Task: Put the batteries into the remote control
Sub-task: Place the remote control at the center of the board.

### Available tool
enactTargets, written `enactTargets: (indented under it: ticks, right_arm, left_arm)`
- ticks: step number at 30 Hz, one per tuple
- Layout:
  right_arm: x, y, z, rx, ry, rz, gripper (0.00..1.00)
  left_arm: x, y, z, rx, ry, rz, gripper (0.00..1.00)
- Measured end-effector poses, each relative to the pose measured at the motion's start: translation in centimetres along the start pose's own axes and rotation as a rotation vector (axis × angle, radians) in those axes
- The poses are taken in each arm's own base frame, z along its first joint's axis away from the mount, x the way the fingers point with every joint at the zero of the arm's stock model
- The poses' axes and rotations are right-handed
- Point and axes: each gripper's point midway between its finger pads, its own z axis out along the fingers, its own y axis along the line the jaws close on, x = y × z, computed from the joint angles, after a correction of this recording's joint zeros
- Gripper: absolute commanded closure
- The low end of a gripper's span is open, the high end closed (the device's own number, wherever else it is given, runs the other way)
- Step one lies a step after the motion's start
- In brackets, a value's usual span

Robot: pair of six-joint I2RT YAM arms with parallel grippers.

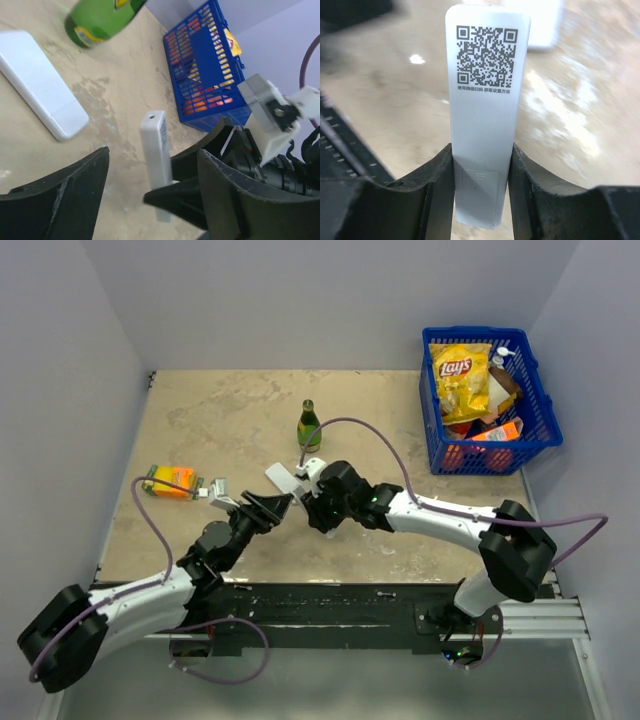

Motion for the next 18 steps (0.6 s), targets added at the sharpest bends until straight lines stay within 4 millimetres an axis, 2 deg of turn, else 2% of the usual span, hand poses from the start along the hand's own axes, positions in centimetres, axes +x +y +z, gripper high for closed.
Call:
enactTargets:
  ticks: [1, 4, 7, 9, 12, 17, 18]
  right_arm:
    - [0.3, -1.4, -0.2, 0.041, 0.006, 0.038, 1.00]
    - [1.9, -6.0, -1.6, 0.181, 0.031, 0.168, 1.00]
    - [3.3, -10.2, -2.9, 0.321, 0.053, 0.287, 1.00]
    - [4.1, -11.9, -3.0, 0.381, 0.069, 0.341, 1.00]
    - [5.7, -13.2, -2.4, 0.435, 0.116, 0.393, 1.00]
    - [8.8, -14.1, -0.8, 0.489, 0.214, 0.433, 0.74]
    - [9.0, -14.2, -0.6, 0.495, 0.221, 0.436, 0.63]
  left_arm:
    - [-0.4, 0.0, -0.1, -0.008, -0.015, 0.017, 0.13]
    - [-2.4, 0.5, -0.3, -0.086, -0.069, 0.112, 0.04]
    - [-5.1, 0.1, -0.7, -0.168, -0.128, 0.209, 0.00]
    - [-6.8, -0.4, -1.1, -0.224, -0.158, 0.268, 0.00]
    - [-9.0, -0.9, -1.8, -0.314, -0.180, 0.344, 0.00]
    - [-11.2, -1.8, -3.1, -0.413, -0.173, 0.418, 0.00]
    - [-11.4, -1.8, -3.4, -0.426, -0.167, 0.430, 0.00]
